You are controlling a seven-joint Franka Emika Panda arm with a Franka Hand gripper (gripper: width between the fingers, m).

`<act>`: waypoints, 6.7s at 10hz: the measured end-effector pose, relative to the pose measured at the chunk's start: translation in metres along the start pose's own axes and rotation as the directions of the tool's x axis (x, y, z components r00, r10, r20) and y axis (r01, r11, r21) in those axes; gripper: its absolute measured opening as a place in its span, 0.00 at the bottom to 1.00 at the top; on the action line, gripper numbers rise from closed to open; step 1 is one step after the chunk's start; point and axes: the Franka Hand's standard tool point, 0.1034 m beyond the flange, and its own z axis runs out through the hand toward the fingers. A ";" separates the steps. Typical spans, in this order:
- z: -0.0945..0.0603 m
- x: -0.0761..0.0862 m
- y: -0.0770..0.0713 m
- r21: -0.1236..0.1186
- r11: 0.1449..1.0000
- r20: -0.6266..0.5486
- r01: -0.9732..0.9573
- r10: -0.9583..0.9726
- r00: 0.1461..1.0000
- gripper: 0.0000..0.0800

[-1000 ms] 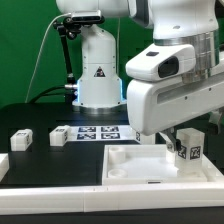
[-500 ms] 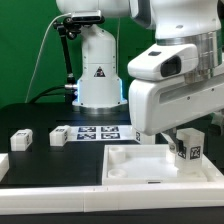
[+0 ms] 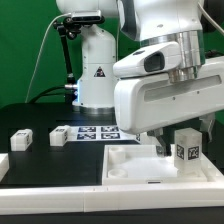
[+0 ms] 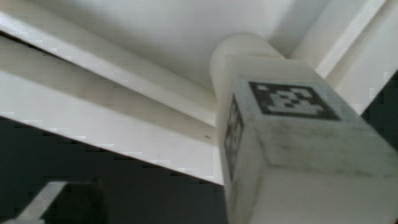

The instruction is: Assemble one leg

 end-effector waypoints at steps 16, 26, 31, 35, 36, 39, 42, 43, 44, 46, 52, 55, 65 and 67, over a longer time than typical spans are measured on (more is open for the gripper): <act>0.006 -0.002 -0.006 0.030 0.516 -0.040 -0.856 0.856 0.515 0.36; 0.006 -0.004 -0.005 0.027 0.554 -0.031 -0.832 0.832 0.553 0.80; 0.007 0.001 -0.013 -0.023 0.918 -0.029 -0.395 0.394 0.919 0.81; 0.007 0.003 -0.012 -0.061 0.996 -0.038 -0.069 0.066 0.997 0.81; 0.007 0.003 -0.013 -0.060 0.995 -0.038 -0.075 0.073 0.997 0.81; 0.007 0.003 -0.013 -0.058 0.992 -0.040 -0.108 0.106 0.994 0.36; 0.007 0.002 -0.013 -0.048 0.975 -0.046 -0.216 0.214 0.976 0.36; 0.008 0.001 -0.012 -0.026 0.923 -0.071 -0.383 0.381 0.922 0.36; 0.008 0.001 -0.012 -0.005 0.859 -0.095 -0.513 0.510 0.855 0.36; 0.009 -0.003 -0.011 0.036 0.652 -0.094 -0.757 0.756 0.647 0.36; 0.010 -0.009 -0.017 0.081 -0.077 -0.043 -0.994 0.996 -0.080 0.37; 0.011 -0.010 -0.016 0.089 -0.189 -0.014 -0.978 0.982 -0.191 0.37; 0.008 0.005 -0.024 -0.013 0.702 -0.037 -0.712 0.711 0.702 0.81; 0.009 0.008 -0.024 -0.042 0.836 -0.040 -0.547 0.546 0.837 0.81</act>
Offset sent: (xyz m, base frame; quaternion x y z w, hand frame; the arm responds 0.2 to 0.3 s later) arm 0.0000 0.0000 0.0000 0.0000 0.0000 0.0000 1.0000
